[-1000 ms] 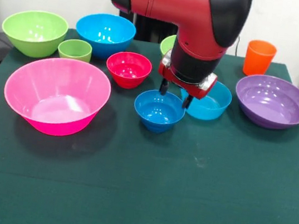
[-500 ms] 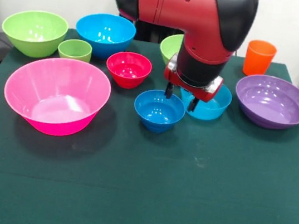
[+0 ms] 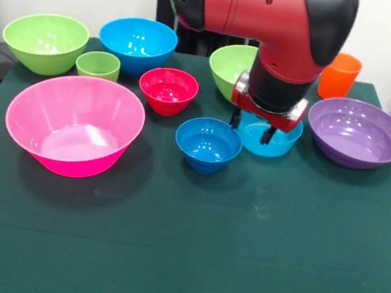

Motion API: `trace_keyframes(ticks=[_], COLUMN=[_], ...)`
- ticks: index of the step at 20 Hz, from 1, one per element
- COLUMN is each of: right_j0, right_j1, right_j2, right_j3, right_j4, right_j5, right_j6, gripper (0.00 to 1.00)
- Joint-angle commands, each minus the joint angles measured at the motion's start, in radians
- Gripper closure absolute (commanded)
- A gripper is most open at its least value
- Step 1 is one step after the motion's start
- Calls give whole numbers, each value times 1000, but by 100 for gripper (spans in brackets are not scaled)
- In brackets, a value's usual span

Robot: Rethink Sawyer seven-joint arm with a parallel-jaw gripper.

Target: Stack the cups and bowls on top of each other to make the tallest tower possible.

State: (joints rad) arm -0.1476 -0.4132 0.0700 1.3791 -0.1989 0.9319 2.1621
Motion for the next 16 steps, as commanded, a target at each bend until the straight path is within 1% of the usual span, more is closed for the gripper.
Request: trace_keyframes(ticks=[1, 3, 8, 10, 16], right_j0=[54, 69, 80, 98, 137], right_j1=[5, 4, 5, -11, -22], right_j2=[69, 64, 50, 42, 20], right_j3=[111, 117, 120, 151, 189], right_j4=[-9, 1, 19, 37, 71], right_j5=[-44, -48, -47, -61, -98], right_j6=[21, 48, 81, 118, 177], gripper=[0, 0, 0, 0, 0])
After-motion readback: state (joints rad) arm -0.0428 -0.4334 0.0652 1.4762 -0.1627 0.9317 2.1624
